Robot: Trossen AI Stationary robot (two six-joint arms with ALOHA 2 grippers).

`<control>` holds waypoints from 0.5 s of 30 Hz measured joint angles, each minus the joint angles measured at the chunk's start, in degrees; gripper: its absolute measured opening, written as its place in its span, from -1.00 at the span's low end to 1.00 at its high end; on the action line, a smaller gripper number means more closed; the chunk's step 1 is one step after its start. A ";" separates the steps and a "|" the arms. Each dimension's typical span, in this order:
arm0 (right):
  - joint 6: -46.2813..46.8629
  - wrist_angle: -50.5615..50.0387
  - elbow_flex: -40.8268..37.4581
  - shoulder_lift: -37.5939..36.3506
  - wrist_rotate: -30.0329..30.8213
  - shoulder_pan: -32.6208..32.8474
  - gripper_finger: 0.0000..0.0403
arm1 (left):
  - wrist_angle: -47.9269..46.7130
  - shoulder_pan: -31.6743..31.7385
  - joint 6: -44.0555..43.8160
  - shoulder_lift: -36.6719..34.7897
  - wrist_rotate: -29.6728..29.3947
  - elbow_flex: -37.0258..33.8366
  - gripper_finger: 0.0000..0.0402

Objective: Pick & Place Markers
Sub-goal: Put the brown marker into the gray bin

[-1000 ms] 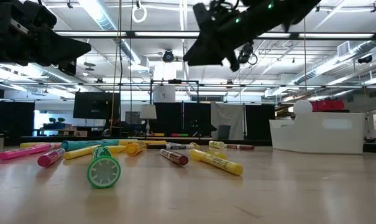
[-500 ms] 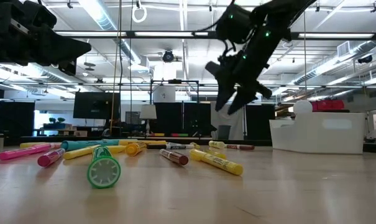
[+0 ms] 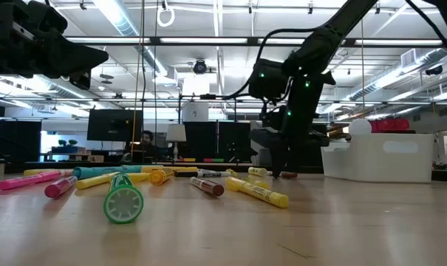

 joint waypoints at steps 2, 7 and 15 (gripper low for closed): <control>-0.75 0.08 0.04 0.26 0.11 0.02 -0.26 | -0.02 0.00 -0.02 0.02 0.00 -0.02 -0.91; -1.28 -0.13 0.04 0.28 -0.22 0.02 -0.48 | -0.02 0.00 -0.02 0.02 0.00 0.00 -0.91; 3.29 -5.10 0.12 -0.24 0.73 0.03 -0.93 | 0.00 0.00 0.00 0.02 -0.02 -0.02 -0.91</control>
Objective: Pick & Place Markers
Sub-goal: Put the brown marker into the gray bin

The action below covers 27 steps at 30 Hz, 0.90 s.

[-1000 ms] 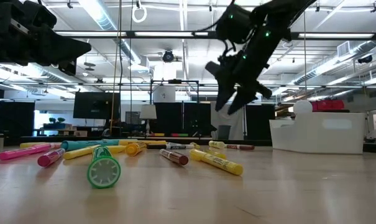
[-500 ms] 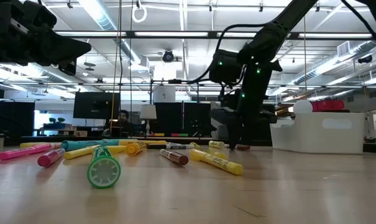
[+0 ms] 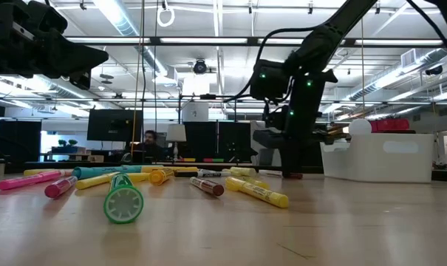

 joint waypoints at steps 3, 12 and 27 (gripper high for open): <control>4.11 -3.29 -0.32 -1.66 0.95 0.53 -0.91 | 0.00 0.00 -0.01 0.00 0.02 0.02 -0.91; 12.40 -6.26 1.05 -14.53 4.17 8.17 -0.93 | -0.04 0.00 0.00 0.00 0.01 0.00 -0.91; 46.86 -25.43 20.56 -17.08 -7.70 40.18 -0.94 | 0.01 0.00 0.00 0.00 0.00 0.01 -0.91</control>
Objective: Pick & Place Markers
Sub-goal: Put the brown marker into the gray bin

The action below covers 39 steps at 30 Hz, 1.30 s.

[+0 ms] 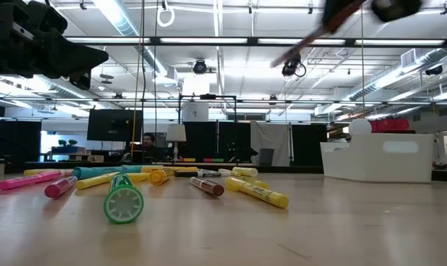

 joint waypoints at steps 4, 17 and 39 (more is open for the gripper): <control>20.54 -0.48 0.04 0.00 -8.90 10.27 -0.94 | 0.01 0.00 0.00 0.00 0.00 -0.01 -0.91; 41.32 -4.09 -5.28 0.17 -28.68 19.54 -0.93 | -0.01 0.00 -0.02 0.00 0.02 -0.01 -0.91; 43.47 1.18 -23.83 0.13 -35.50 20.77 -0.84 | 0.00 0.00 0.00 0.00 0.00 0.01 -0.91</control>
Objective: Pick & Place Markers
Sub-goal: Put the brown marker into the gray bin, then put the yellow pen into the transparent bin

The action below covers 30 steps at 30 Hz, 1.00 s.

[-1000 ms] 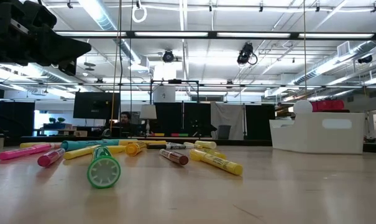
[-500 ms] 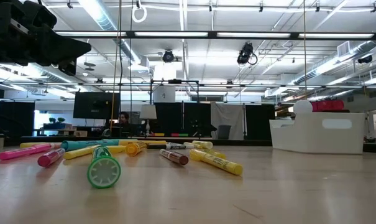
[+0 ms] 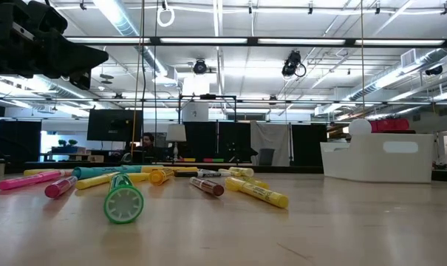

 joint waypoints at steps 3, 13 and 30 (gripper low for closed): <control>-0.02 0.43 -0.61 0.00 0.00 0.00 -0.75 | 0.00 0.00 0.00 0.00 0.02 -0.01 -0.91; -0.64 0.39 0.35 0.00 -1.90 0.02 -0.25 | 0.00 0.00 -0.02 0.00 0.00 0.00 -0.91; -8.52 2.17 16.91 -0.04 14.56 -3.88 -0.33 | 0.00 0.00 0.00 0.00 0.00 -0.02 -0.91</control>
